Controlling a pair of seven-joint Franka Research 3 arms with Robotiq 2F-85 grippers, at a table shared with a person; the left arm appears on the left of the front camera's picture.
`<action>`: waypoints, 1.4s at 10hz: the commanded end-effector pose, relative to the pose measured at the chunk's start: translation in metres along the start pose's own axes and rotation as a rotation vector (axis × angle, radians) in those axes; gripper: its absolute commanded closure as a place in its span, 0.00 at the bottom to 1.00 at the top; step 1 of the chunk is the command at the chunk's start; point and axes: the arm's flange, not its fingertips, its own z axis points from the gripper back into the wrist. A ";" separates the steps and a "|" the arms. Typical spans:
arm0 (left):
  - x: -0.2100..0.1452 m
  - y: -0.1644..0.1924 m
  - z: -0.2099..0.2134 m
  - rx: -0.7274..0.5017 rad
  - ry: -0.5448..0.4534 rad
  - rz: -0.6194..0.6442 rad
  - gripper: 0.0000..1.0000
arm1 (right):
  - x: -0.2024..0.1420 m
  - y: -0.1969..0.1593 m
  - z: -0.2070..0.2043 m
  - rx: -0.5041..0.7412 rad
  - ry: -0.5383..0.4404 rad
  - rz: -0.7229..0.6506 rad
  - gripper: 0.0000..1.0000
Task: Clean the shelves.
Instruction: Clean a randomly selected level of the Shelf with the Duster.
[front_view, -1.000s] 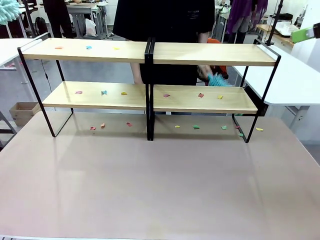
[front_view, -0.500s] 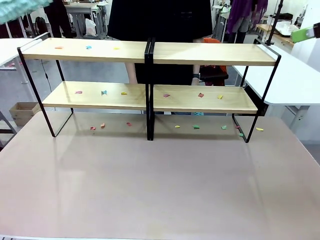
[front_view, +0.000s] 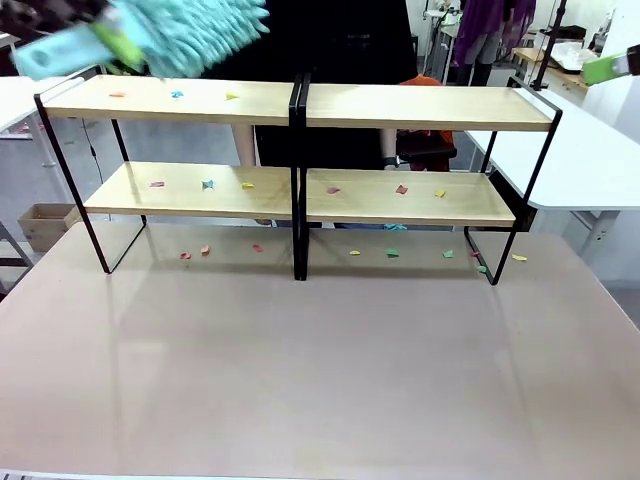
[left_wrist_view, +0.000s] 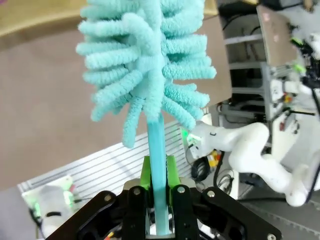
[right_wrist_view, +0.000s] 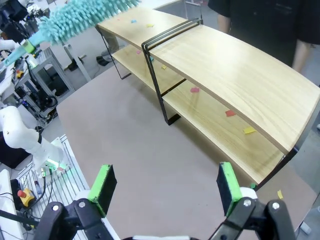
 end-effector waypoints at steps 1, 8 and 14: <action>-0.010 0.020 0.029 -0.034 -0.034 -0.041 0.87 | 0.001 0.000 0.000 0.004 -0.007 0.000 0.00; 0.083 0.007 -0.061 0.151 -0.179 0.044 0.87 | 0.001 0.000 0.000 0.004 -0.007 0.000 0.00; 0.086 0.040 -0.083 0.207 -0.097 0.025 0.87 | 0.001 0.000 0.000 0.004 -0.007 0.000 0.00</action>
